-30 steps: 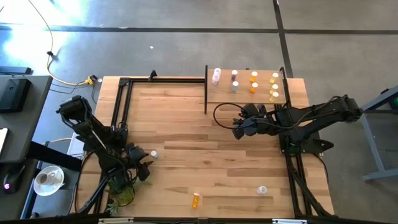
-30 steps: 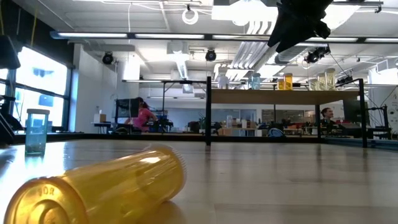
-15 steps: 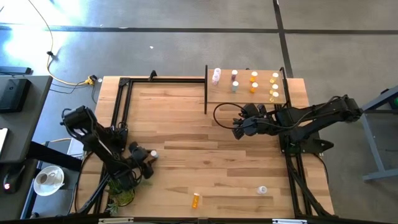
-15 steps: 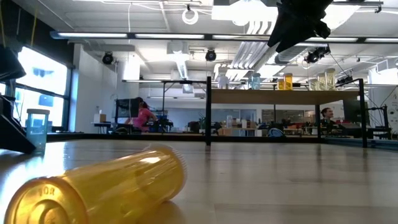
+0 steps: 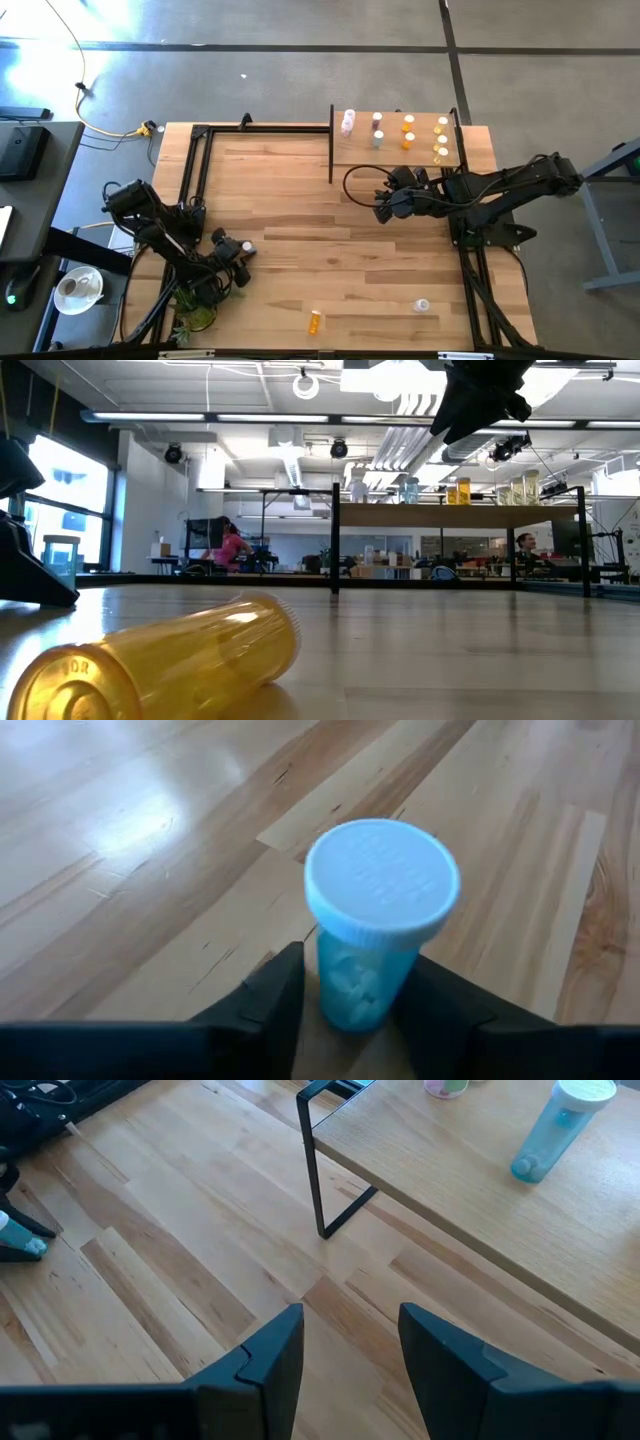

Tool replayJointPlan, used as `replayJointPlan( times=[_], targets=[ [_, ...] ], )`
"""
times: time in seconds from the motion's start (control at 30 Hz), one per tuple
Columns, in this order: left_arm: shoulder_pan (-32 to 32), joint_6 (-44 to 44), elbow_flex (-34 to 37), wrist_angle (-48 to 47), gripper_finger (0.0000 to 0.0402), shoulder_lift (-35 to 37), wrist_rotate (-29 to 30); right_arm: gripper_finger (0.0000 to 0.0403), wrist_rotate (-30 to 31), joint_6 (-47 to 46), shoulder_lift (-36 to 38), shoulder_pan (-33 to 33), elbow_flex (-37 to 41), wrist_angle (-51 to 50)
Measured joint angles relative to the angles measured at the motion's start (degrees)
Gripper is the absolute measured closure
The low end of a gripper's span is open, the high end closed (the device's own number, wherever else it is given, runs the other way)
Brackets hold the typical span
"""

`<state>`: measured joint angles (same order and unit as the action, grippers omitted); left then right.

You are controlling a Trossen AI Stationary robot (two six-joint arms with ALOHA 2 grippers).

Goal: Pick and place medicine bottles onto shelf by color
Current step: Put the blue pill bottle on the shelf aligned with the other blue pill bottles

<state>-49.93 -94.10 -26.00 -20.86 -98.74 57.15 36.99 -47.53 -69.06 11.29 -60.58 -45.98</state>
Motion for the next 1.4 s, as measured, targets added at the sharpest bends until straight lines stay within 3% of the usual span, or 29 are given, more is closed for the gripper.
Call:
replayJointPlan(
  times=[0.23, 0.6, 0.93, 1.13, 1.4],
  targets=[
    [0.0, 0.2, 0.0, 0.0, 0.0319, 0.2, -0.2, 0.0248, 0.0, -0.3, 0.0, 0.0, 0.0, 0.0],
    [2.6, 7.2, -0.4, -0.3, 0.0311, 5.4, -4.0, 0.0248, -0.5, 1.7, -2.7, 0.0, 0.0, 2.1],
    [11.6, 30.5, -0.4, 7.2, 0.0311, 15.0, -9.6, 0.0248, -9.3, 13.4, -6.7, 0.1, 0.0, 16.0],
    [18.5, 49.0, -0.4, 17.6, 0.0311, 18.1, -18.4, 0.0248, -14.9, 19.4, -7.4, 0.1, 0.0, 21.5],
    [28.8, 69.6, -0.5, 33.4, 0.0311, 18.2, -30.1, 0.0248, -17.5, 23.0, -7.5, 0.1, 0.0, 22.8]
  ],
)
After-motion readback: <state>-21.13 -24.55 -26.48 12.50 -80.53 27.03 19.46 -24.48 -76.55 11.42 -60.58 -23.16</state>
